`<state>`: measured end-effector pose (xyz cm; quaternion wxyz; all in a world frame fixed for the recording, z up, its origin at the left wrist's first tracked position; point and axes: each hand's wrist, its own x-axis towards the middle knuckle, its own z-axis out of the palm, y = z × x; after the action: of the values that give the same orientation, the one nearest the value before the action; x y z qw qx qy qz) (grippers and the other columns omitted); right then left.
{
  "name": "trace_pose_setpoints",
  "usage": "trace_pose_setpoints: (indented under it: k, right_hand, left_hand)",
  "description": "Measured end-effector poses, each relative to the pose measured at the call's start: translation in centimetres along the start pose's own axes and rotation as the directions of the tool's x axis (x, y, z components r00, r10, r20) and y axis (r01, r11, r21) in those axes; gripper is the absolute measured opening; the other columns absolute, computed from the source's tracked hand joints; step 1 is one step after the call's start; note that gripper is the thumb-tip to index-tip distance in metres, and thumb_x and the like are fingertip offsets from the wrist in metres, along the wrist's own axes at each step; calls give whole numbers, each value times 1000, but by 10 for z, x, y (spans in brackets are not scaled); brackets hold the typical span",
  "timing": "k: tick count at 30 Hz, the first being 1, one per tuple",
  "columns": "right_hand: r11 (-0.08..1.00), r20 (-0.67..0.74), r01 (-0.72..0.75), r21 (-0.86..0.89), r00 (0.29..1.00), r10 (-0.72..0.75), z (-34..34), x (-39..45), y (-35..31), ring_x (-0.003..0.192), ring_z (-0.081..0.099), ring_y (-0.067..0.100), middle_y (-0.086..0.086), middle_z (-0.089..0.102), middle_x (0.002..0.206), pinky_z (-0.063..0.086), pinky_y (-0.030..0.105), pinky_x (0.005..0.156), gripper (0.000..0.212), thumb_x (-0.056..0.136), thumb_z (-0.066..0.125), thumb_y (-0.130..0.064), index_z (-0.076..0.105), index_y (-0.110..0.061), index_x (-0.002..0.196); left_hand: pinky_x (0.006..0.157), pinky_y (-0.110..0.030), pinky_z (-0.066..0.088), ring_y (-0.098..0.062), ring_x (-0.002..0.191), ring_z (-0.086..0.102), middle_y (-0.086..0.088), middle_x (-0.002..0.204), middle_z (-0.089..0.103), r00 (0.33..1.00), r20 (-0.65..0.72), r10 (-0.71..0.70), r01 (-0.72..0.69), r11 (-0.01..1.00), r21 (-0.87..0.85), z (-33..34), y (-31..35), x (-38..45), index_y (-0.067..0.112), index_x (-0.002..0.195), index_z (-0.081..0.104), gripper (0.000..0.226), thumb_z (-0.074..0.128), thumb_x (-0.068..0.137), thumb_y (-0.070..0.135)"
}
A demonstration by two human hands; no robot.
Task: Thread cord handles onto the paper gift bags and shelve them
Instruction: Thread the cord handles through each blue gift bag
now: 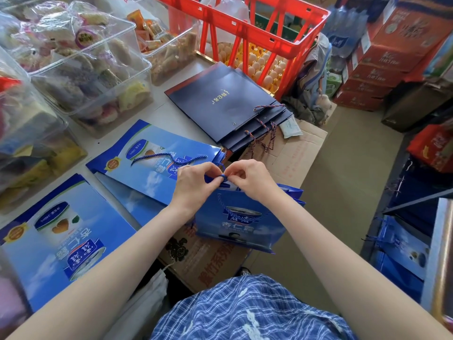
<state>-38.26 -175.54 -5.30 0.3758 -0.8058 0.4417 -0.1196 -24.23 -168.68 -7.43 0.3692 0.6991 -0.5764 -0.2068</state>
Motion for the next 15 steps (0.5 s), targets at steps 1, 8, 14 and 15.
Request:
trace_pose_setpoints:
  k: [1,8,14,15]
  right_hand:
    - [1000,9,-3,7,1000,3,-2,0,1,78,60,15,6,69,90,51,26,75,14,88,60,-6,72,-10,94]
    - [992,21,-41,118,999,39,-6,-4,2,78,62,11,-3,66,80,52,24,80,12,85,64,-3,74,-10,87]
    - [986,24,-28,165,999,24,-7,-3,2,77,63,12,-4,65,79,52,19,76,19,83,63,2,67,-16,80]
    - [987,28,-16,157,1000,11,-6,-3,3,79,64,13,-3,65,80,53,22,79,19,83,63,3,67,-16,80]
  left_hand:
    - [83,-29,49,-10,73,64,11,73,66,999,41,-34,36,998,-52,-2,1,1,18,86,60,15,73,78,17]
    - [77,-8,44,4,73,62,8,78,67,944,330,-6,78,976,-205,-18,-1,16,23,80,54,24,72,78,7]
    - [77,-14,49,2,73,62,9,77,65,937,348,43,41,972,-231,-15,-3,19,22,75,59,21,72,78,6]
    - [77,-14,49,2,72,62,8,76,65,934,354,43,44,972,-233,-15,-3,19,22,75,59,21,72,78,6]
